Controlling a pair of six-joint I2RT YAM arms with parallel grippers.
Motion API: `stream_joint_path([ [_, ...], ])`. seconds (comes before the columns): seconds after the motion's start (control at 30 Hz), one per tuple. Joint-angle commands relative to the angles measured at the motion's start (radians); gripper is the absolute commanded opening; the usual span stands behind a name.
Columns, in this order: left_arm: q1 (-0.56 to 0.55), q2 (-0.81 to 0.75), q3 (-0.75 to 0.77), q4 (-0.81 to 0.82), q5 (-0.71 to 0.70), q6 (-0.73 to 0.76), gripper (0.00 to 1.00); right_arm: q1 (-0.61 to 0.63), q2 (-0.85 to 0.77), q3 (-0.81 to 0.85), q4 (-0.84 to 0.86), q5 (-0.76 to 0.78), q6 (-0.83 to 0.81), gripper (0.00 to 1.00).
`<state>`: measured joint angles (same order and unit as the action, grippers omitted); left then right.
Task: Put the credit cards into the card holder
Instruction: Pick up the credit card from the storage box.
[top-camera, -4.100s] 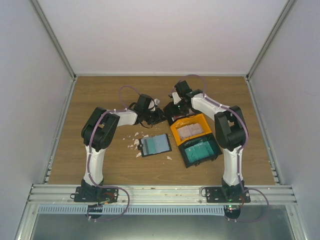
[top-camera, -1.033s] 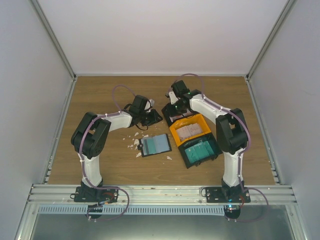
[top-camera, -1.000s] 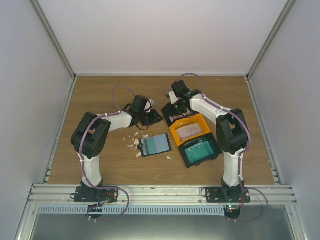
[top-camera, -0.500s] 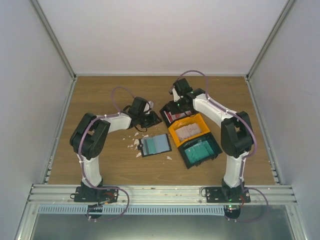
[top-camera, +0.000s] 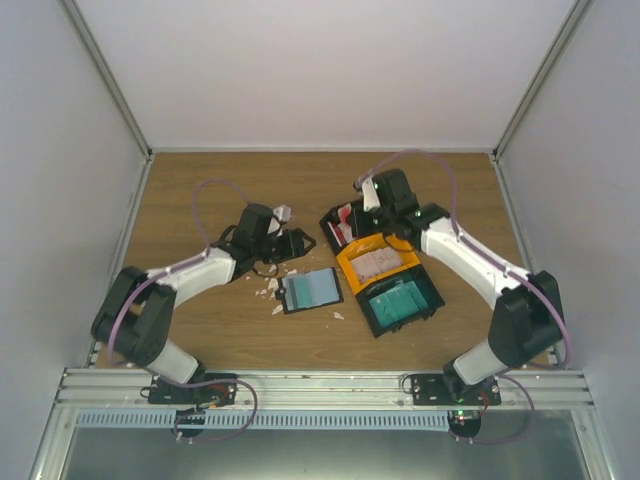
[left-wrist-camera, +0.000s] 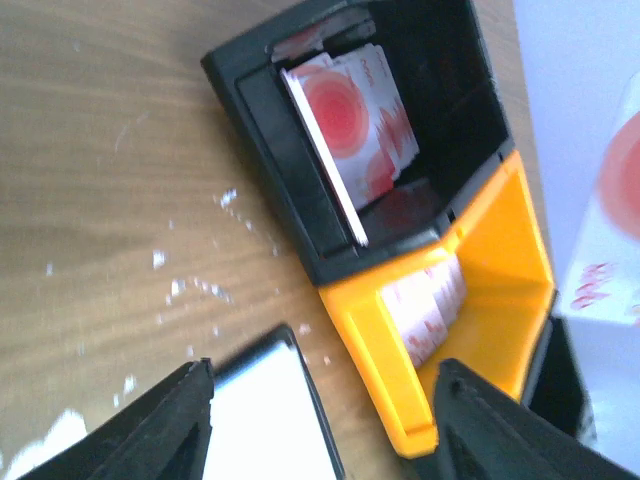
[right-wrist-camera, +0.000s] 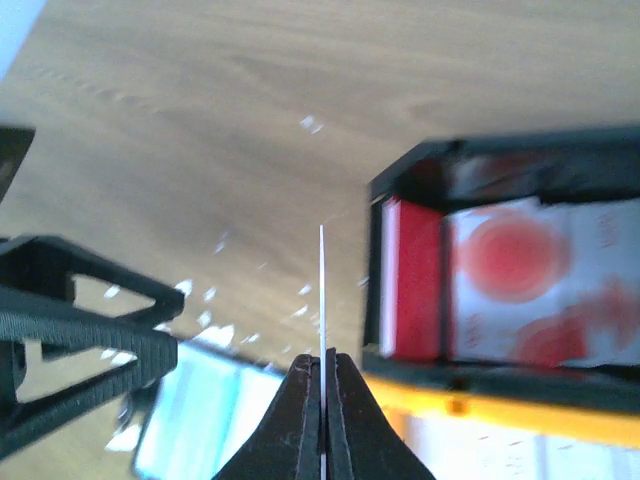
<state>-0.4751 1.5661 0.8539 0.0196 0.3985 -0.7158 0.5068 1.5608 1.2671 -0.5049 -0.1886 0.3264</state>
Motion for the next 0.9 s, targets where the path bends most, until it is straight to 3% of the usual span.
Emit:
stream_joint_path([
  [0.0, 0.007, -0.172, -0.123, 0.051, 0.073, 0.026, 0.67, 0.038, -0.112, -0.210, 0.247, -0.230, 0.104, 0.01],
  [0.17, 0.007, -0.405, -0.263, 0.112, 0.196, -0.010, 0.83, 0.088, -0.195, -0.399, 0.481, -0.352, 0.205, 0.00],
  [0.4, 0.007, -0.549, -0.355, 0.087, 0.268, -0.037, 0.84, 0.159, -0.206, -0.508, 0.669, -0.405, 0.312, 0.00],
  [0.87, 0.007, -0.588, -0.453, 0.256, 0.424, -0.139, 0.49, 0.191, -0.220, -0.596, 0.923, -0.530, 0.494, 0.01],
])
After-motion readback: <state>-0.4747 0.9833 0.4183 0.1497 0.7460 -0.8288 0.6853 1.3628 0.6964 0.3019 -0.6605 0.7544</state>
